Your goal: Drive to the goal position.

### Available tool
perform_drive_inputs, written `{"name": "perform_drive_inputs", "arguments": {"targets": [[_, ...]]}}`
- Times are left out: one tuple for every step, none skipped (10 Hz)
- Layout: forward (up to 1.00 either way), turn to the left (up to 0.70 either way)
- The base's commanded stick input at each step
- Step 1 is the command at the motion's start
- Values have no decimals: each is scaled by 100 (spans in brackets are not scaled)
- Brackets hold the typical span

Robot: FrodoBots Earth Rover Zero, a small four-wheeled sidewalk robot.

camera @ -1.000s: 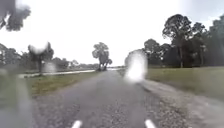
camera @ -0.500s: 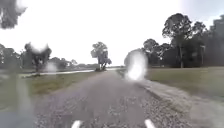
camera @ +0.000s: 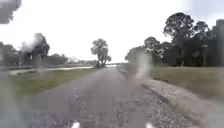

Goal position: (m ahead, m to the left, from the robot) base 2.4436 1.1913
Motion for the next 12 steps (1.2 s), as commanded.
{"name": "perform_drive_inputs", "arguments": {"targets": [[100,0],[100,0],[100,0],[100,0],[100,0],[100,0],[100,0],[100,0],[100,0],[100,0],[100,0],[100,0]]}}
